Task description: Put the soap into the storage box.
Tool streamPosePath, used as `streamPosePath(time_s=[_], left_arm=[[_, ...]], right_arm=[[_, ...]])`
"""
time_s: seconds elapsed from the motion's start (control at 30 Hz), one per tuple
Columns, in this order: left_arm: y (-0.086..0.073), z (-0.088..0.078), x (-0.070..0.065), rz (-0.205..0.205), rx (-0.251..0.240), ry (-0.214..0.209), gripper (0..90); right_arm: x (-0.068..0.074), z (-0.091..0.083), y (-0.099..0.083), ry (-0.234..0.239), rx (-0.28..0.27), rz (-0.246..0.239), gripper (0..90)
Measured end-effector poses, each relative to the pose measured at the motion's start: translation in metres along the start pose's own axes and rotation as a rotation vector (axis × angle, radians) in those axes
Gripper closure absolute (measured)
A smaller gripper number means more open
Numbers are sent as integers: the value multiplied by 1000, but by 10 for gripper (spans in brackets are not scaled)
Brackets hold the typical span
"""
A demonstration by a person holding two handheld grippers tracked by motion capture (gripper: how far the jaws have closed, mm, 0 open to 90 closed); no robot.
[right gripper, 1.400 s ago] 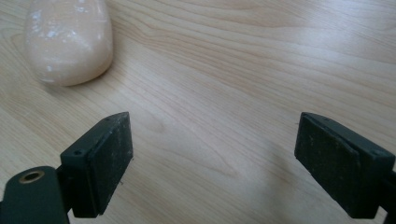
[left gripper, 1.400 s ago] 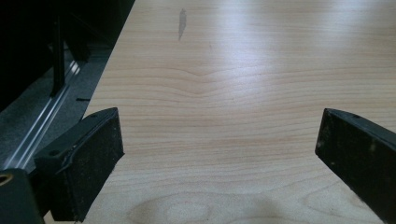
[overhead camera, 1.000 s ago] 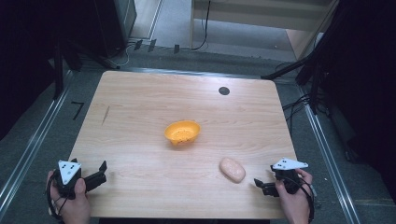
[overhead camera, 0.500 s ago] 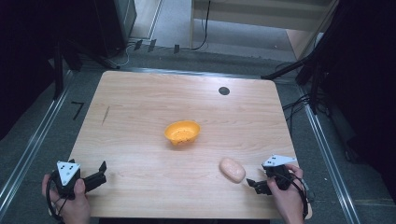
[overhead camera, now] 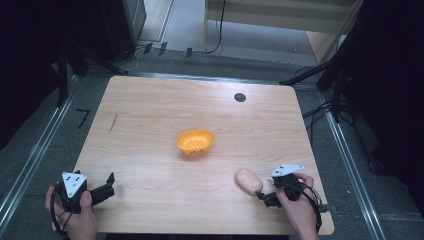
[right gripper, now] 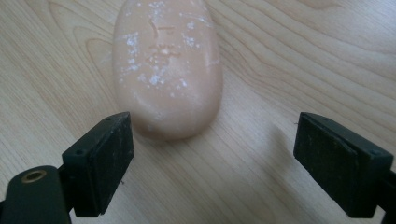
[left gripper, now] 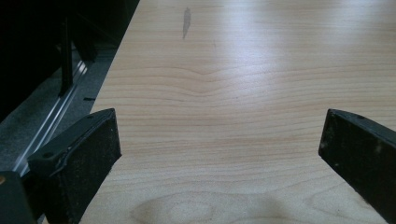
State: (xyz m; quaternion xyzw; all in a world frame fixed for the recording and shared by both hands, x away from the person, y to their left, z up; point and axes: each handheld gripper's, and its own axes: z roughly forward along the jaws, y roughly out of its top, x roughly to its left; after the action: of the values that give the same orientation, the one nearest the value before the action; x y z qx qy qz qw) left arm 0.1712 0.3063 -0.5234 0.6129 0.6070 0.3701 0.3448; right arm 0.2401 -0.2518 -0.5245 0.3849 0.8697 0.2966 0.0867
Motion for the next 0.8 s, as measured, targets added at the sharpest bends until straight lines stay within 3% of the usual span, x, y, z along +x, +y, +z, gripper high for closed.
streamPosePath(time_s=[0.4, 0.8], left_arm=[[0, 1, 0, 9, 10, -4, 0], [1, 1, 0, 16, 16, -16, 0]], right_arm=[[6, 4, 12, 7, 7, -17, 126], [14, 13, 25, 12, 59, -57, 128]])
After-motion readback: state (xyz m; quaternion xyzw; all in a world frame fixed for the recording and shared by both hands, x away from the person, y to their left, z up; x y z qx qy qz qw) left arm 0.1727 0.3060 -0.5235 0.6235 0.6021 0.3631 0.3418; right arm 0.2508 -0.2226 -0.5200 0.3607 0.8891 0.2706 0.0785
